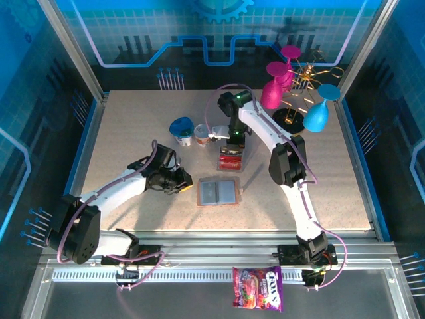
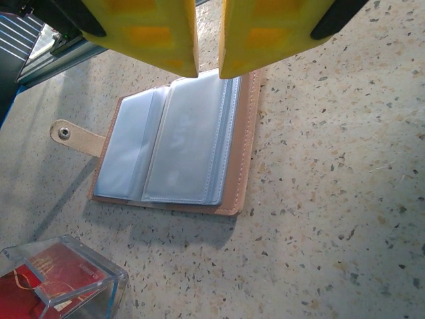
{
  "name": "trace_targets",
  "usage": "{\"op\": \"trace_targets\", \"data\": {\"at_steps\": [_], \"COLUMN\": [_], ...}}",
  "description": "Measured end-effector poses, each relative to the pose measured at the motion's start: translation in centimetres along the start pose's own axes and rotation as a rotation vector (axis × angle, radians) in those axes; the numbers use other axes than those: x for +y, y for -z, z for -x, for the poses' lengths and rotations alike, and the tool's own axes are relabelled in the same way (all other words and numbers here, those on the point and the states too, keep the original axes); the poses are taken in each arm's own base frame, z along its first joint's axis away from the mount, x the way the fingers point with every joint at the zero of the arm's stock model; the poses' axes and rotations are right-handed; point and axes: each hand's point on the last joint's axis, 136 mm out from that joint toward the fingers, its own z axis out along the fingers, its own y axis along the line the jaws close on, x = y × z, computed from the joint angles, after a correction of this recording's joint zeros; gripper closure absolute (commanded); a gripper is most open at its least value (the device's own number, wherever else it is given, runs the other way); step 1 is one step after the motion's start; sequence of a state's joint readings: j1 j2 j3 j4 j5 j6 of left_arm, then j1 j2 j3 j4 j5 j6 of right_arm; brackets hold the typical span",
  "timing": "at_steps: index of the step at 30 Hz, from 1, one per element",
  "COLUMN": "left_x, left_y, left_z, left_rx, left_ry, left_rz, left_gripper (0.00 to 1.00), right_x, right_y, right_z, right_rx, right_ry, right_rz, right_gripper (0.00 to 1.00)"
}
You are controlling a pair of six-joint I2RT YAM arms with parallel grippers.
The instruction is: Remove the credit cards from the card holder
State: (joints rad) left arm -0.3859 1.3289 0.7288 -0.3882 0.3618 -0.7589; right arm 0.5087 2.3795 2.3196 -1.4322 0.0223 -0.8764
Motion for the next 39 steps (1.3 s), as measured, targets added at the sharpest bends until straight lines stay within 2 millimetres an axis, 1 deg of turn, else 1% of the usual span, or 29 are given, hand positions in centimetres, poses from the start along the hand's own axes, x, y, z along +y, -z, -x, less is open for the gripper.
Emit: {"op": "trace_targets", "data": {"at_steps": [4,12,16,19,24,27,33,37,39], "left_x": [0.1,0.2,0.4,0.4,0.0,-0.2,-0.3,0.0,0.1], "left_y": [0.0,-0.1,-0.5,-0.7,-1.1,-1.4,-2.0,-2.7,-3.0], "left_z": [0.0,0.2,0.3,0.3,0.5,0.7,0.9,0.8,0.8], "left_rx": [-0.001,0.0,0.009,0.014,0.016,0.018,0.016,0.029,0.034], "left_ry": [0.001,0.006,0.011,0.013,0.006,0.003,-0.004,0.0,0.001], "left_rz": [0.003,0.008,0.016,0.018,-0.006,-0.018,-0.039,-0.042,-0.043], "left_gripper": [0.83,0.83,0.83,0.83,0.83,0.84,0.84,0.84,0.84], "right_x": [-0.2,-1.2,-1.3,-0.9,-0.1,0.4,1.5,2.5,2.9], "right_y": [0.1,0.5,1.1,2.4,4.8,5.8,7.0,7.2,7.0], "right_z": [-0.1,-0.2,-0.1,-0.1,0.1,0.1,0.1,0.1,0.0], "right_rx": [0.003,0.001,-0.019,-0.05,-0.139,-0.194,-0.325,-0.395,-0.419], "right_ry": [-0.007,-0.048,-0.081,-0.121,-0.22,-0.294,-0.471,-0.57,-0.626], "right_rz": [-0.007,-0.05,-0.072,-0.098,-0.152,-0.18,-0.219,-0.219,-0.213], "right_gripper": [0.82,0.8,0.79,0.79,0.86,0.86,0.82,0.89,0.89]}}
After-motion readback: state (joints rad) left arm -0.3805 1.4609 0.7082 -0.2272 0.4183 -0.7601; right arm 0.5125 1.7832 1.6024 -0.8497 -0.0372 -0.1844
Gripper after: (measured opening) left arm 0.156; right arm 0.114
